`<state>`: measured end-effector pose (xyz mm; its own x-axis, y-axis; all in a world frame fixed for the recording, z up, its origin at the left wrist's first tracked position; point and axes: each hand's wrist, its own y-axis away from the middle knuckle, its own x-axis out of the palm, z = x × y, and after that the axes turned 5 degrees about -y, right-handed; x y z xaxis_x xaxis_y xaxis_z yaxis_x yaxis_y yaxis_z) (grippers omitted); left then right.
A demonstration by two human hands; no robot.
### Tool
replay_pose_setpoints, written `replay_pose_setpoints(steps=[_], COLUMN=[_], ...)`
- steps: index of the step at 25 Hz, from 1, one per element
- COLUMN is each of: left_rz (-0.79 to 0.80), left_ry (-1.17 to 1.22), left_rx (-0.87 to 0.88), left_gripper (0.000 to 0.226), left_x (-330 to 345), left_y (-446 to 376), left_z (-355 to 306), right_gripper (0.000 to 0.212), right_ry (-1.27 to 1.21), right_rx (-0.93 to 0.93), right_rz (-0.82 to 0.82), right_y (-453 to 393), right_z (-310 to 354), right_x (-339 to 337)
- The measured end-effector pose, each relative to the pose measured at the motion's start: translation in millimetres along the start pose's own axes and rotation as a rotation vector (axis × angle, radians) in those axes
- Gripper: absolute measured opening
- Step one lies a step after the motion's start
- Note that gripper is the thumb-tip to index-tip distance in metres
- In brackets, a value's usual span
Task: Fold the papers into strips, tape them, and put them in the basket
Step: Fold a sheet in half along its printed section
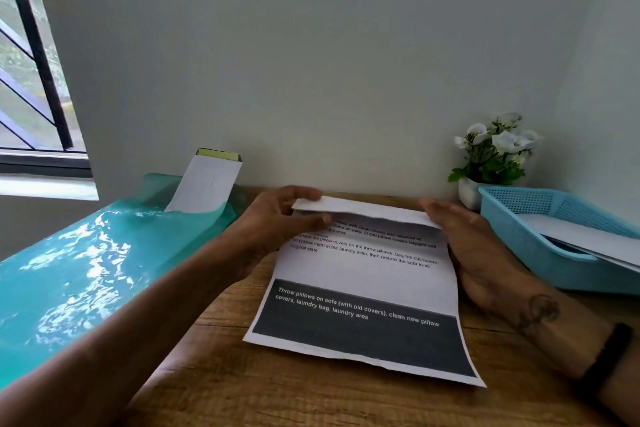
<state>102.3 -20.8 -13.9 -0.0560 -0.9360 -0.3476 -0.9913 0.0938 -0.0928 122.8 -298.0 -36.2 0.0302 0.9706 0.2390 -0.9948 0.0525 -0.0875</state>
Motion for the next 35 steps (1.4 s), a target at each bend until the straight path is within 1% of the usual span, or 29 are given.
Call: replay_pose_setpoints(steps=[1,2,3,5,7,10,11,15,18,19,21,23,25,26,29,31,35], left_rz=[-0.043,-0.074,-0.097,-0.123,-0.146,-0.168,-0.171,-0.175,-0.154,-0.135,-0.115,-0.14,-0.166,-0.152,-0.08,-0.078,-0.096], left_ry=[0.019,0.043,0.07,0.106,0.122,0.128,0.135,0.162,0.192,0.208,0.221,0.23,0.24,0.245,0.235,0.231,0.292], left_rx=[0.009,0.019,0.026,0.024,0.027,0.05,0.05,0.029,-0.069,-0.093,-0.1,-0.099,-0.123,-0.129,-0.155,-0.172,-0.22], left_gripper=[0.048,0.037,0.032,0.031,0.032,0.036,0.04,0.069,0.084,0.084,0.076,0.071,0.073,0.069,0.04,0.03,0.028], left_x=[1.5,2.2,2.3,1.2,0.6,2.7,3.5,1.8,0.9,1.0,1.3,2.1,0.4,-0.6,0.2,0.1,-1.9], left_y=[0.3,-0.3,-0.6,-1.2,0.1,3.6,5.0,3.9,2.1,2.7,2.9,2.8,2.3,1.0,1.0,0.9,0.5], left_z=[-0.1,1.1,2.0,2.3,1.8,-0.8,-2.4,-6.5,-4.7,-4.1,-4.1,-5.2,-3.9,-2.3,-1.6,-2.7,-4.2], right_gripper=[0.033,0.04,0.048,0.059,0.059,0.047,0.047,0.062,0.075,0.078,0.08,0.077,0.064,0.054,0.037,0.033,0.026], right_ry=[0.018,0.028,0.029,0.018,0.013,0.015,0.017,-0.009,-0.015,-0.016,-0.026,-0.035,-0.014,0.003,-0.009,-0.024,-0.019], right_rx=[0.017,0.035,0.052,0.077,0.081,0.053,0.039,-0.024,-0.077,-0.094,-0.11,-0.115,-0.134,-0.149,-0.188,-0.197,-0.216], right_rz=[0.013,0.032,0.046,0.05,0.049,0.053,0.051,0.044,0.035,0.038,0.051,0.046,0.011,-0.012,-0.066,-0.078,-0.046], right_y=[0.8,1.8,2.2,2.4,4.1,7.3,7.8,7.6,6.1,4.8,2.3,0.4,-1.4,-2.1,-4.1,-4.0,-0.8], right_z=[1.0,1.8,2.3,2.4,4.0,4.8,4.3,3.5,5.1,4.9,4.0,2.6,1.0,0.6,-1.0,-1.3,-1.5], right_x=[0.4,1.3,1.5,1.4,2.2,4.5,4.2,1.0,-0.5,-1.1,-1.6,-2.7,-3.3,-2.9,-2.8,-2.3,-1.3])
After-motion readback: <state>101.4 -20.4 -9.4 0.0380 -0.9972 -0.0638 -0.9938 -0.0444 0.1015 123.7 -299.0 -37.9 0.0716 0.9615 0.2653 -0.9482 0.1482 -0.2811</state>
